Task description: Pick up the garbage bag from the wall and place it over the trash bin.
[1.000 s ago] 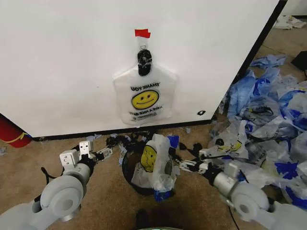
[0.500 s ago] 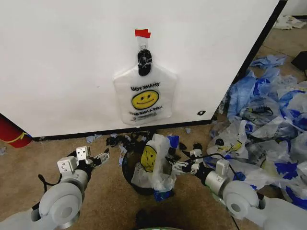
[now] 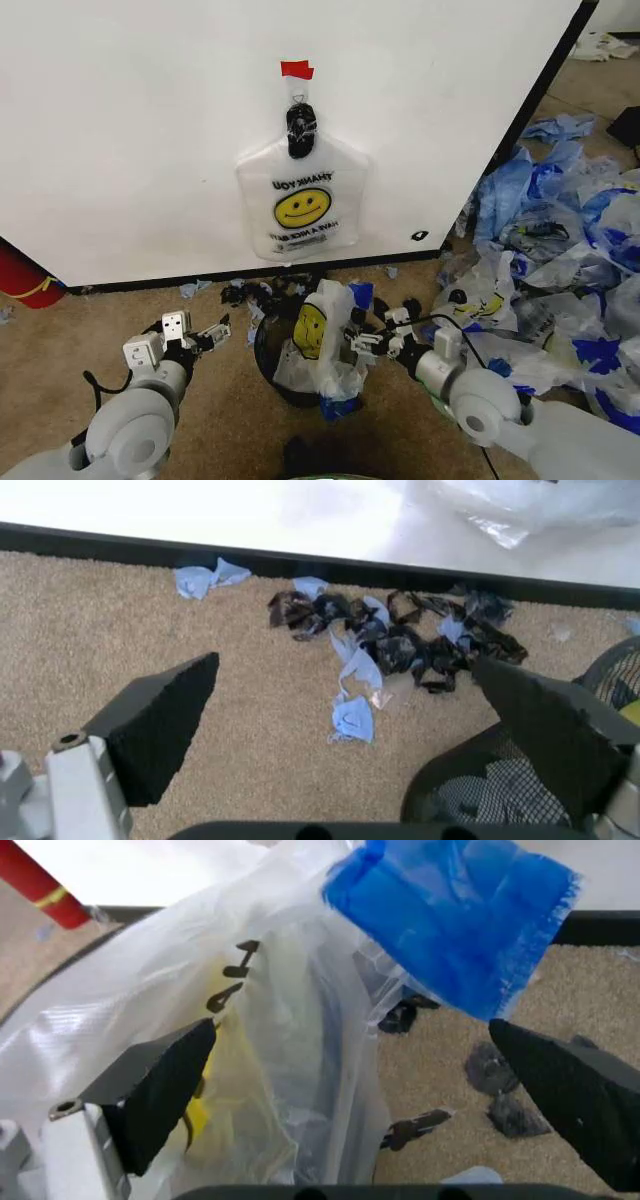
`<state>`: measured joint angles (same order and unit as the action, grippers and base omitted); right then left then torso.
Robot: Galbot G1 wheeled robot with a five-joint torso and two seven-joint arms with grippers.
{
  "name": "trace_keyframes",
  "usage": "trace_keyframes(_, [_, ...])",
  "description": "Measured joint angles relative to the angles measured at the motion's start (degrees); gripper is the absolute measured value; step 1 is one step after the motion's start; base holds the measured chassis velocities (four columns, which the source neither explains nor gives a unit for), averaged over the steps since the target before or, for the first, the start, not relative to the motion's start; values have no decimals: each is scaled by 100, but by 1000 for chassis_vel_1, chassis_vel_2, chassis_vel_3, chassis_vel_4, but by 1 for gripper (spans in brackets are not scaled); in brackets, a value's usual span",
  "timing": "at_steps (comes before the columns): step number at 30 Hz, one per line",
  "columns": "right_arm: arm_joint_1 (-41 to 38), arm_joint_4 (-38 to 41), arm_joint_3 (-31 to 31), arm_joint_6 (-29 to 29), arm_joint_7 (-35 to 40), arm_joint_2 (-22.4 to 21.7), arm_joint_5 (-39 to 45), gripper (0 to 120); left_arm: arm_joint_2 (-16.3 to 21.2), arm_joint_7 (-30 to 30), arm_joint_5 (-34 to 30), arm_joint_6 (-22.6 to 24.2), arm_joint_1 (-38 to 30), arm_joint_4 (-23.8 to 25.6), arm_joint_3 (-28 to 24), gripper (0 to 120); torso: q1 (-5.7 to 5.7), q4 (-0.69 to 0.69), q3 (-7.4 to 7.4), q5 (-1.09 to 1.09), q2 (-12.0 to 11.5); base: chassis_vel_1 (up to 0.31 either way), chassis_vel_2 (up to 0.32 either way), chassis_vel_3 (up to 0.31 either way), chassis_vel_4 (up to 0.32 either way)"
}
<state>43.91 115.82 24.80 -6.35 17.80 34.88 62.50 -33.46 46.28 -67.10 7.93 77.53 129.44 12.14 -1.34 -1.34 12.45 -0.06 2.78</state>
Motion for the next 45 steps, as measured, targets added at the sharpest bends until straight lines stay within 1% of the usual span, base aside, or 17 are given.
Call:
trace_keyframes(10, [-155,-90,213,-228,331,142,-115,100,-28,-39,43,-37,49,6,49,100,0,-3,0,0,0,0,0,0,0])
trace_keyframes(14, [-387,-260,430,-388,599,350,-113,100,-75,-63,55,-37,53,-25,3,100,0,0,0,0,0,0,0,0,0])
trace_keyframes(18, [-503,-300,554,-527,849,449,-49,100,-77,-70,75,-45,69,-36,5,100,0,0,0,0,0,0,0,0,0])
trace_keyframes(22, [-556,-273,650,-621,996,476,-20,97,-43,-85,84,-61,60,-46,10,100,0,-1,0,0,0,0,0,0,0])
trace_keyframes(25, [-581,-210,682,-676,1078,463,-27,86,-28,-104,84,-64,28,-65,-22,100,0,-1,0,0,0,0,0,0,0])
trace_keyframes(26, [-581,-210,682,-676,1078,463,-27,86,-28,-104,84,-64,28,-65,-22,100,0,-1,0,0,0,0,0,0,0])
trace_keyframes(31, [-653,-154,751,-721,1176,423,2,65,-22,-162,107,-89,12,-113,-81,100,0,-1,0,0,0,0,0,0,0])
trace_keyframes(32, [-662,-147,758,-726,1183,415,9,62,-23,-168,114,-92,13,-113,-85,100,0,-1,0,0,0,0,0,0,0])
trace_keyframes(33, [-662,-147,758,-726,1183,415,9,62,-23,-168,114,-92,13,-113,-85,100,0,-1,0,0,0,0,0,0,0])
trace_keyframes(36, [-677,-110,762,-736,1199,372,36,48,-31,-196,163,-104,14,-113,-96,100,0,-1,0,0,0,0,0,0,0])
trace_keyframes(37, [-677,-104,762,-736,1200,365,37,47,-32,-201,176,-107,16,-111,-96,100,0,-1,0,0,0,0,0,0,0])
trace_keyframes(39, [-659,-63,759,-736,1208,322,40,35,-32,-232,225,-115,37,-75,-96,100,0,-1,0,0,0,0,0,0,0])
trace_keyframes(40, [-644,-44,753,-736,1212,304,45,31,-32,-243,244,-117,48,-63,-95,100,0,-1,0,0,0,0,0,0,0])
trace_keyframes(41, [-644,-44,753,-736,1212,304,45,31,-32,-243,244,-117,48,-63,-95,100,0,-1,0,0,0,0,0,0,0])
trace_keyframes(45, [-604,37,706,-724,1218,241,74,15,-39,-271,298,-134,54,-57,-95,100,0,-1,0,0,0,0,0,0,0])
